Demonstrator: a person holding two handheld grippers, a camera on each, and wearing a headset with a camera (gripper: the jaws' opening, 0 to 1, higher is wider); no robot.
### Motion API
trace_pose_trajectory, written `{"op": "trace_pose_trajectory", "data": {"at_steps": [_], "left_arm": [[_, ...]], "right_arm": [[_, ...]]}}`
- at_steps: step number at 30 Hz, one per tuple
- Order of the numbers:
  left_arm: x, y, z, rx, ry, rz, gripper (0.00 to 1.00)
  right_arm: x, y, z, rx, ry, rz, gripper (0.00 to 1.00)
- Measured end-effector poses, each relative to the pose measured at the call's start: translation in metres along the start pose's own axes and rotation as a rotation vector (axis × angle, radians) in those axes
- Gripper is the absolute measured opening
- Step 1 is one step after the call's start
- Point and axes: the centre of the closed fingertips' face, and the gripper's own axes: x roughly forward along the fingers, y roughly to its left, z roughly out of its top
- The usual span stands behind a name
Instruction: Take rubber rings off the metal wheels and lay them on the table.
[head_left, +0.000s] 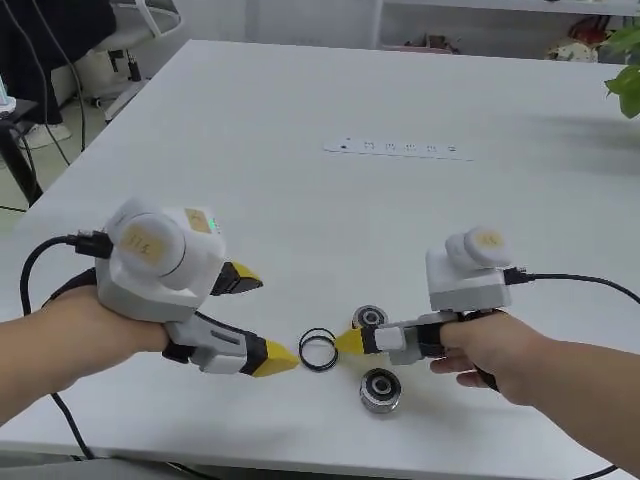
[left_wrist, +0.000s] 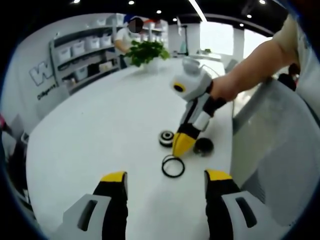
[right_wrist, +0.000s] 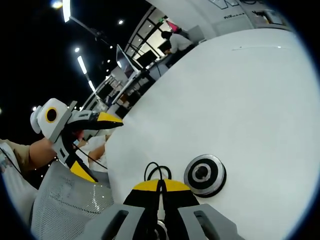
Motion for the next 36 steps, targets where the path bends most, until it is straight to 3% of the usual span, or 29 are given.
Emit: {"op": "trace_pose_trajectory", "data": {"at_steps": [18,28,36], "left_arm": [[0.0022,-0.0011,-0.0043,-0.003,0.020,-0.010,0.63],[0.0036,-0.0028,-0.0058,0.003,0.034,-0.018,0.62],[0.0052,-0.0050,-0.0064,0.005,0.043,-0.025,0.62]], "right_arm": [[-0.0009,-0.0015,-0.0034,-0.031,0.020,-0.022,0.02],[-0.0020,0.0036,-0.0045,-0.112,0.042,-0.030,0.12],[-0.0083,0.0074,-0.0022,-0.133,0.033,-0.022,0.19]]}}
